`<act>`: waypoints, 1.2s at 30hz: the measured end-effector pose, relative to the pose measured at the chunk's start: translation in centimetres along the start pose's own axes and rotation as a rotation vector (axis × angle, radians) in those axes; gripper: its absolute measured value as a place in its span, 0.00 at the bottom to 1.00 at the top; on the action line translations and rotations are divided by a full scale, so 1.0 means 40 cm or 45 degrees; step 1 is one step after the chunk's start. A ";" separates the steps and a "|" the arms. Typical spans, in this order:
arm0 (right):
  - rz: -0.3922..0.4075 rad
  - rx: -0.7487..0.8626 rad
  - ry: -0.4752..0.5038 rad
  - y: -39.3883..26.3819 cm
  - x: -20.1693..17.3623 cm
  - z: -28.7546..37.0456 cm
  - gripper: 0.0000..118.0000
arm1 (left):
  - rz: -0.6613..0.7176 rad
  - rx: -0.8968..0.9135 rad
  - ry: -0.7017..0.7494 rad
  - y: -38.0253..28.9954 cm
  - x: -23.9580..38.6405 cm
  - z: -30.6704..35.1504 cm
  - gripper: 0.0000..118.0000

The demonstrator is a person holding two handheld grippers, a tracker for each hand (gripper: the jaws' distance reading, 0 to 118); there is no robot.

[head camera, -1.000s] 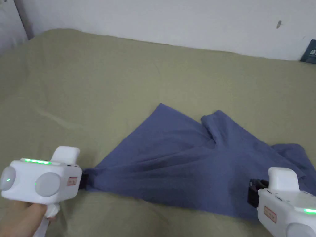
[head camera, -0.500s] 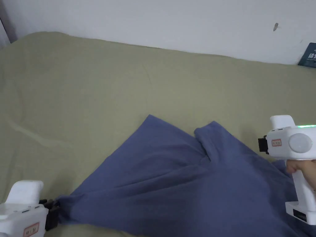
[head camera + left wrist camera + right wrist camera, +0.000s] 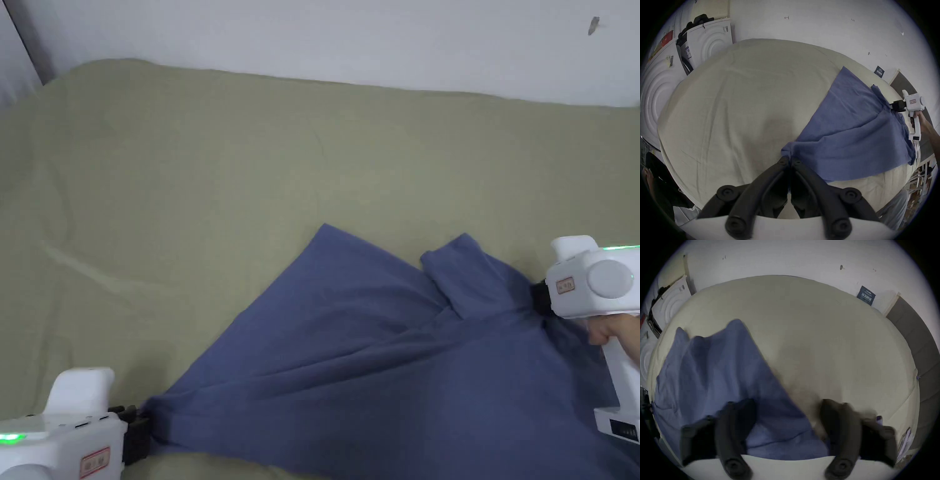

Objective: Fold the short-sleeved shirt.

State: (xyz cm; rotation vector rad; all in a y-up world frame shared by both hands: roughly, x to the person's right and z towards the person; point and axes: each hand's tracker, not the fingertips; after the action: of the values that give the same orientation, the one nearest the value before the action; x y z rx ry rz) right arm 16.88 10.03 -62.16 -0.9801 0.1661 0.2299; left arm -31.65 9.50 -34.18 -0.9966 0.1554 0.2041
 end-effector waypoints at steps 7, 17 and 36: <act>-0.031 0.199 -0.039 -0.041 0.006 0.213 0.00 | -0.020 0.036 0.008 0.015 0.008 0.054 0.01; 0.010 0.588 -0.151 -0.057 0.074 0.711 0.00 | -0.045 0.344 -0.119 0.153 0.094 0.317 0.01; -0.225 0.932 -0.371 0.147 0.238 1.068 0.00 | -0.204 0.698 0.047 0.722 0.301 0.632 0.00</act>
State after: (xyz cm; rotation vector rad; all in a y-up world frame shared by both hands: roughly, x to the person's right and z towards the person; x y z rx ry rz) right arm 26.00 50.04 -45.80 -0.2242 -0.1039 0.1289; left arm -26.03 47.23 -46.88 -0.4637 0.1531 -0.0077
